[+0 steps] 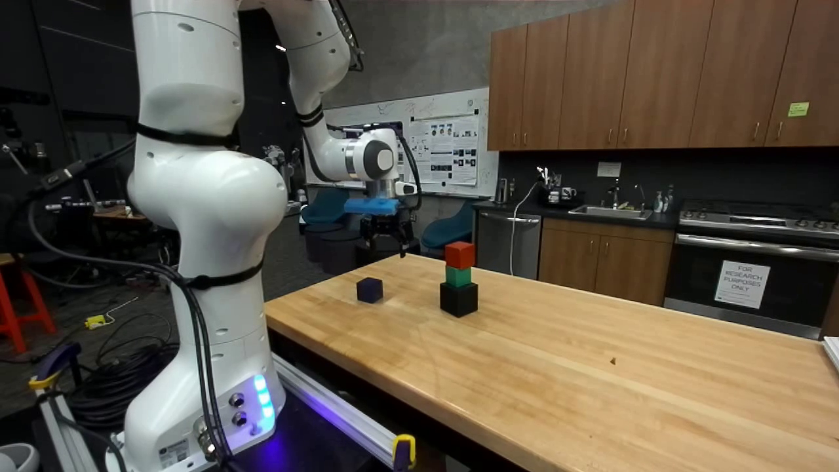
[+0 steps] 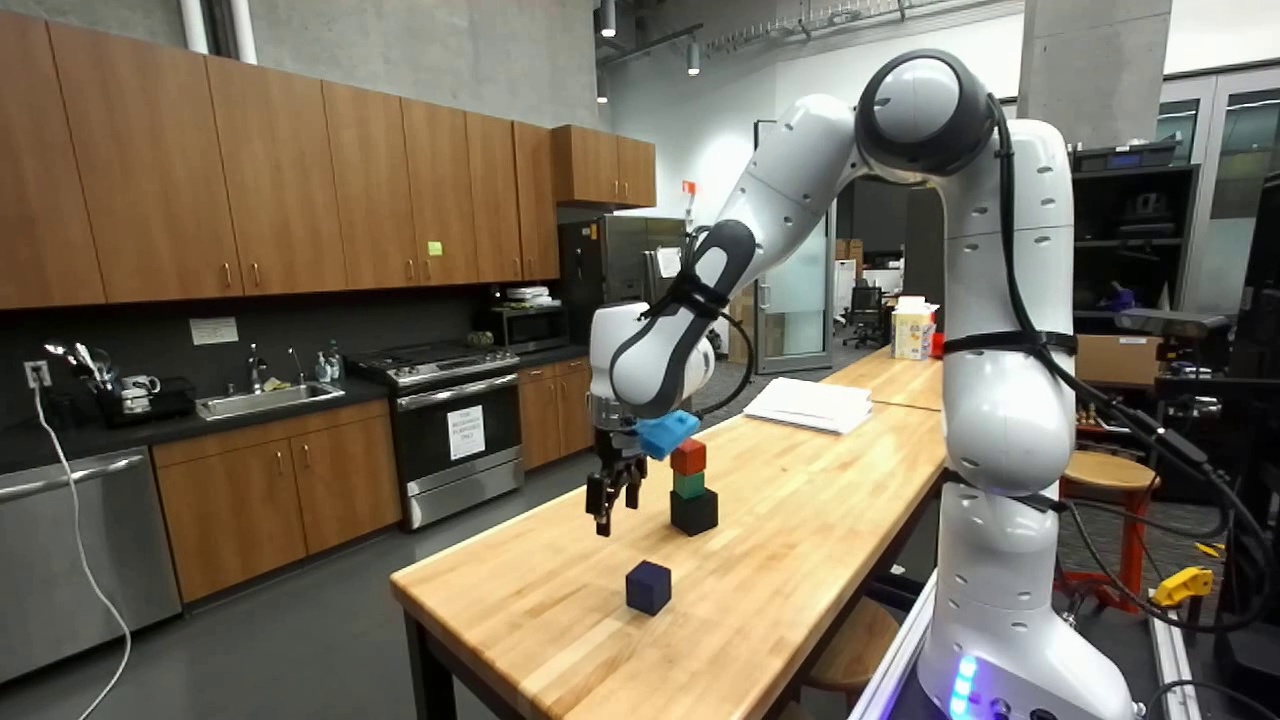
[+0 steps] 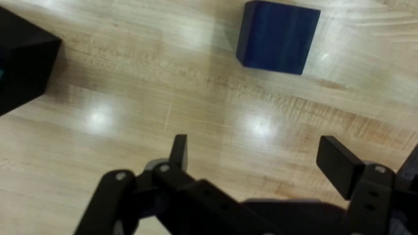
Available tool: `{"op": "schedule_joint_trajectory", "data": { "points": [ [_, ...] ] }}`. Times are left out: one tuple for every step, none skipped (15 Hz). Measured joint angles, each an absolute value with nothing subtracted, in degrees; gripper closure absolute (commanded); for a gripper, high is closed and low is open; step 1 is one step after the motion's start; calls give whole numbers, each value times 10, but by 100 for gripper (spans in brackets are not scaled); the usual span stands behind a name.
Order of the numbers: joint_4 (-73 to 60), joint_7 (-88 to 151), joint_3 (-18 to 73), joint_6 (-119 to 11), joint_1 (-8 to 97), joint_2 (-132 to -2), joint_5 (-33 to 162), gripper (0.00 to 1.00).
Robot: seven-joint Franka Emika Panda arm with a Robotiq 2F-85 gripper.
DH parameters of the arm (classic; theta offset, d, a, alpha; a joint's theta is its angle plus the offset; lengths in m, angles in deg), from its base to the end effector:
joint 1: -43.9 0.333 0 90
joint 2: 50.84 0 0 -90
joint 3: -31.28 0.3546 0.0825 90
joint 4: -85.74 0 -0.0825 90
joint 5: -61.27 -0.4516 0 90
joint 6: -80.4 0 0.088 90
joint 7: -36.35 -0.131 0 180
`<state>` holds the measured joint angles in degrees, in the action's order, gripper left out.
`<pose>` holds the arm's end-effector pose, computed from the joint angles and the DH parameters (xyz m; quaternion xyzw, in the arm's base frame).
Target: Pick up the purple block and put it on the table, pick up the orange block and put it on the table, pick up the purple block and put it on the green block
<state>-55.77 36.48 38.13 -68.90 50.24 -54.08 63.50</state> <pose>0.5144 0.1215 0.2378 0.9904 0.1319 0.0405 0.0026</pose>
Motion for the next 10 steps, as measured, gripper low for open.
{"op": "schedule_joint_trajectory", "data": {
  "points": [
    [-546,365,376,-676,499,-533,637,0],
    [-535,364,371,-663,495,-525,639,0],
    [-524,363,366,-651,491,-518,643,0],
    [-514,361,361,-639,486,-511,646,0],
    [-504,360,356,-627,481,-504,651,0],
    [-494,359,350,-615,475,-499,657,0],
    [-486,359,346,-604,469,-495,662,0],
    [-478,359,340,-593,463,-491,666,0],
    [-470,359,336,-582,458,-488,669,0],
    [-463,359,331,-571,453,-486,671,0]
  ]
}}
